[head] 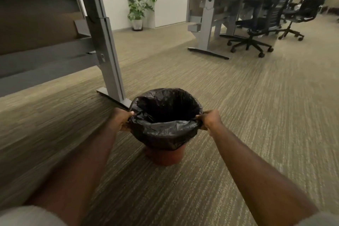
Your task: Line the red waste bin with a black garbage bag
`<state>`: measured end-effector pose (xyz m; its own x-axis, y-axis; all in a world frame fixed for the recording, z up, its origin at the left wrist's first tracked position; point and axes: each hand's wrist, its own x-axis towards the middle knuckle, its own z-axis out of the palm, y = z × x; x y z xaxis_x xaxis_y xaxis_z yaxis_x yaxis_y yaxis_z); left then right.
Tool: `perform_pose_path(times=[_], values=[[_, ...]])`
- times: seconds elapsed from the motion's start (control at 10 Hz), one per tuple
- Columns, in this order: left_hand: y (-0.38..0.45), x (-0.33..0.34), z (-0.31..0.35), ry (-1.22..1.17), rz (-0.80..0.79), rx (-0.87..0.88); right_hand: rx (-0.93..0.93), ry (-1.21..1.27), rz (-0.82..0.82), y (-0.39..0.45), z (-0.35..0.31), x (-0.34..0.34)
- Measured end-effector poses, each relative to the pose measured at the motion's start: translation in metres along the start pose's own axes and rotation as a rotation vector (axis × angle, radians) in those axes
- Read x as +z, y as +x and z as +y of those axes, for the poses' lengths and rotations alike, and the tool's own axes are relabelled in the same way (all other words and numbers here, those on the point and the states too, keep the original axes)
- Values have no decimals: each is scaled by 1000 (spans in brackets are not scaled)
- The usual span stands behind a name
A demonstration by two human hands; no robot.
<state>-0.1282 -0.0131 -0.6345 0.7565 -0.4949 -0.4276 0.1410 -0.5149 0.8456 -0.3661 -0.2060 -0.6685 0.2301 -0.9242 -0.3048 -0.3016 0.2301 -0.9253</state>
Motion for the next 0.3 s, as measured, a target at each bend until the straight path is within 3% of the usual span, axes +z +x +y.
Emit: perform_pose_path(times=[0.2, 0.3], values=[[10, 2, -5, -17, 58, 28, -78, 49, -63, -9, 4, 3], [7, 3, -14, 148, 298, 201, -188, 13, 39, -26, 13, 5]])
